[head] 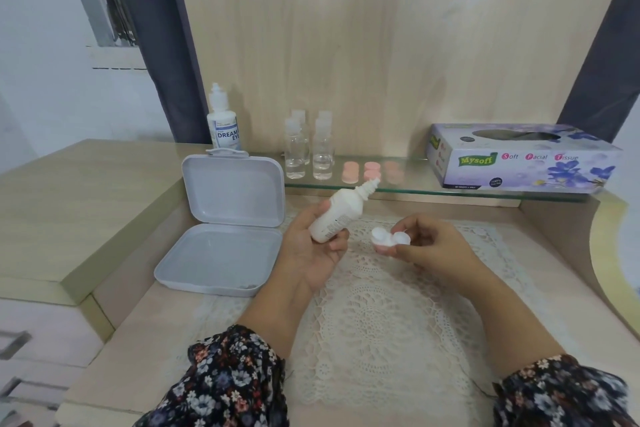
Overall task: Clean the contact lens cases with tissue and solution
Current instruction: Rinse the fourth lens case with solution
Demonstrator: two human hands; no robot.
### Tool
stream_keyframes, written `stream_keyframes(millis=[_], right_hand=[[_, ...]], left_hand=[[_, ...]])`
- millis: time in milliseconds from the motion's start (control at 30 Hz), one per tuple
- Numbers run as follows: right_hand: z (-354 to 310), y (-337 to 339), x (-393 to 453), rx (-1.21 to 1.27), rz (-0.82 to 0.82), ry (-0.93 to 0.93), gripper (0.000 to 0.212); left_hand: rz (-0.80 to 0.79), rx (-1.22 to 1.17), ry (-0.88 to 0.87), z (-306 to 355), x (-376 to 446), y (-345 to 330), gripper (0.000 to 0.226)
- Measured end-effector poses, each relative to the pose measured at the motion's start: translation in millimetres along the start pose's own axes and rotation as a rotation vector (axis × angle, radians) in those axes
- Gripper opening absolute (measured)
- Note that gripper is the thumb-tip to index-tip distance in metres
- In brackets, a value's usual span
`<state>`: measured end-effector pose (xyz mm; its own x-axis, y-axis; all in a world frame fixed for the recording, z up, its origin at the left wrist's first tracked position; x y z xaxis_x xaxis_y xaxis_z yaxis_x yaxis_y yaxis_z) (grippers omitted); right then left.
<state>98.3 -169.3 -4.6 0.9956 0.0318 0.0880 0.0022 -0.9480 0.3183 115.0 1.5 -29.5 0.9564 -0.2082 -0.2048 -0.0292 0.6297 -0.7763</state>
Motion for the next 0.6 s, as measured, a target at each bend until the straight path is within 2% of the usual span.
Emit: stream_keyframes(millis=[233, 467, 600], right_hand=[[6.2, -3.0, 2.7, 0.143, -0.008, -0.028, 0.026], [3.7, 0.6, -2.5, 0.254, 0.007, -0.031, 0.022], [5.0, 2.8, -7.9, 0.278, 0.016, -0.052, 0.022]], left_hand=[[0.132, -0.022, -0.125, 9.9, 6.1, 13.3, 0.008], [0.143, -0.112, -0.145, 9.4, 4.6, 12.8, 0.019], [0.079, -0.138, -0.134, 8.9, 2.0, 3.2, 0.025]])
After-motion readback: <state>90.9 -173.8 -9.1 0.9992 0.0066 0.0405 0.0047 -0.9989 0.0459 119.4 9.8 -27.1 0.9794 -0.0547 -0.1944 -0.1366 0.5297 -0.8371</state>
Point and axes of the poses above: each hand's wrist, its own x-axis towards the middle knuckle, its own y-axis out of the back of the hand, z = x × y, the point moved 10 cm from there along x, towards the middle knuckle, and after that the axes turned 1 degree about x, right-handed, at the moved point
